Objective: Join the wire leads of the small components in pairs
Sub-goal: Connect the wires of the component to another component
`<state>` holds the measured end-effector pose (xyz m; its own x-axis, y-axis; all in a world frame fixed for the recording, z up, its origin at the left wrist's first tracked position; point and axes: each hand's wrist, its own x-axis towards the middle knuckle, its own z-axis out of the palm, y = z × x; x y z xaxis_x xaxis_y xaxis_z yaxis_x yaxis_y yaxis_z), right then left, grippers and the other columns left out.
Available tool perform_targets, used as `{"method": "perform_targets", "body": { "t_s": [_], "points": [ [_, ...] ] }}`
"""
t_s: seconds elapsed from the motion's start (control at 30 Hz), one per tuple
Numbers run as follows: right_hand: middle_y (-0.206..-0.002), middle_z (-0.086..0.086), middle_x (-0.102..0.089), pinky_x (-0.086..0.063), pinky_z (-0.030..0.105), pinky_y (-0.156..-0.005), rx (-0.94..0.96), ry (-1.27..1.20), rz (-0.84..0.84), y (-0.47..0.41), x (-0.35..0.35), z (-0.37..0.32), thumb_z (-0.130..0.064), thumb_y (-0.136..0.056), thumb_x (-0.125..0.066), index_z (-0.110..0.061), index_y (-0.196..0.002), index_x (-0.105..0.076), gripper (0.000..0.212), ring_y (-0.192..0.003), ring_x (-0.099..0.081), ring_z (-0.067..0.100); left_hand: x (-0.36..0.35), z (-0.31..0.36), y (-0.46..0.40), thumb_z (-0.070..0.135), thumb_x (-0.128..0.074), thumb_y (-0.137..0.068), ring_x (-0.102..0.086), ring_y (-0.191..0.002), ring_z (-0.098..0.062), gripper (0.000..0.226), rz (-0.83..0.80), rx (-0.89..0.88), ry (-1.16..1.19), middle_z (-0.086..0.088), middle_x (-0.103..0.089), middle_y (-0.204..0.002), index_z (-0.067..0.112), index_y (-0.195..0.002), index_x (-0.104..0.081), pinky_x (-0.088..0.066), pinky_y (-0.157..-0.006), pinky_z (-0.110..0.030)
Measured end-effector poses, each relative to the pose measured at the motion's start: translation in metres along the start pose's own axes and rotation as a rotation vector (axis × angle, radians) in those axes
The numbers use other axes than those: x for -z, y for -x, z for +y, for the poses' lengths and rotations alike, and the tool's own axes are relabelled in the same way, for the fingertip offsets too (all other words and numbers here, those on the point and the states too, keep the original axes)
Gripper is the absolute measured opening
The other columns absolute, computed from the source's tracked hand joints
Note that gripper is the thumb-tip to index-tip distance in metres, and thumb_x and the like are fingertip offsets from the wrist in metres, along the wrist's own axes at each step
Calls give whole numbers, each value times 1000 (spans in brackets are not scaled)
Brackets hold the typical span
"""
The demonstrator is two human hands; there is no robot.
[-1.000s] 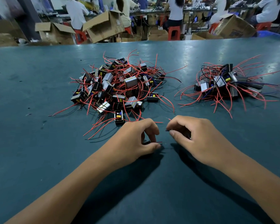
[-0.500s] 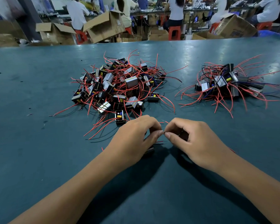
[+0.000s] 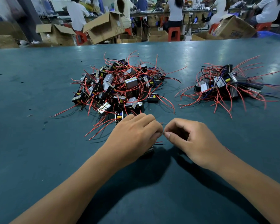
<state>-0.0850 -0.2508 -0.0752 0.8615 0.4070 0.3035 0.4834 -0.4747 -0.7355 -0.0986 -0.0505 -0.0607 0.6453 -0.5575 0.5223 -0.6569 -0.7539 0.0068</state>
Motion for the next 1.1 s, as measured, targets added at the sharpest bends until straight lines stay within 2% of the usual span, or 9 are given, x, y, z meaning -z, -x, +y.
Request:
{"method": "perform_targets", "body": {
  "t_s": [0.17, 0.33, 0.47, 0.57, 0.7, 0.77, 0.83, 0.97, 1.1],
  "points": [
    [-62, -18, -54, -35, 9, -56, 26, -17, 49, 1, -6, -5, -8, -87, -68, -21, -77, -63, 17, -57, -49, 2, -2, 6, 2, 15, -63, -92, -56, -82, -22, 3, -60, 150, 204, 2, -61, -87, 13, -92, -65, -45, -71, -43],
    [-61, -17, -56, -36, 10, -55, 8, -70, 60, 1, -8, -4, -7, -86, -69, -21, -75, -63, 18, -56, -48, 2, -6, 6, 2, 15, -65, -90, -52, -79, -13, 1, -63, 231, 291, 7, -59, -86, 15, -91, -64, -39, -71, -29],
    [-62, -16, -56, -36, 11, -55, 27, -77, 69, 1, -8, -4, -7, -84, -68, -21, -74, -62, 18, -56, -48, 2, -10, 7, 3, 22, -64, -93, -48, -70, 3, 8, -107, 397, 437, 17, -54, -73, 24, -87, -61, -33, -65, -19],
    [-62, -17, -55, -35, 11, -55, 42, -71, 72, 1, -9, -6, -17, -80, -63, -20, -74, -60, 8, -57, -48, 3, -12, 6, 2, 22, -63, -95, -46, -58, 0, 15, -168, 487, 560, 18, -54, -62, 24, -81, -61, -36, -59, -23],
    [-63, -18, -52, -34, 10, -56, 80, -63, 53, 1, -11, -7, -16, -81, -60, -19, -74, -57, 8, -57, -47, 2, -10, 3, 1, 15, -64, -96, -35, -48, -3, 20, -169, 659, 877, 15, -47, -51, 12, -76, -65, -31, -47, -17],
    [-60, -19, -51, -33, 10, -55, 48, -105, 60, 0, -9, -5, -16, -82, -59, -19, -74, -57, 8, -55, -44, 2, -6, 0, 0, 17, -66, -95, -38, -51, -1, 18, -104, 594, 810, 19, -51, -55, 20, -78, -65, -32, -51, -14],
    [-57, -17, -50, -32, 13, -53, 1, -159, 60, -1, -7, -1, -13, -84, -61, -21, -73, -57, 14, -53, -40, 2, -1, -4, 1, 18, -70, -92, -46, -58, -5, 12, -29, 413, 572, 21, -56, -66, 26, -85, -65, -37, -58, -17],
    [-56, -17, -47, -32, 15, -52, -38, -201, 27, -2, -6, 3, -2, -89, -63, -20, -73, -59, 25, -54, -36, 2, 4, -2, 2, 17, -72, -88, -58, -75, -14, 9, 89, 90, 274, 8, -63, -85, 13, -96, -73, -49, -68, -31],
    [-55, -18, -47, -31, 15, -52, -41, -216, 21, -3, -6, 3, -16, -86, -63, -21, -73, -60, 14, -53, -36, 2, -1, 2, 2, 15, -71, -88, -65, -77, -25, 7, 120, 39, 179, -1, -68, -87, 10, -91, -74, -53, -64, -39]
  ]
}}
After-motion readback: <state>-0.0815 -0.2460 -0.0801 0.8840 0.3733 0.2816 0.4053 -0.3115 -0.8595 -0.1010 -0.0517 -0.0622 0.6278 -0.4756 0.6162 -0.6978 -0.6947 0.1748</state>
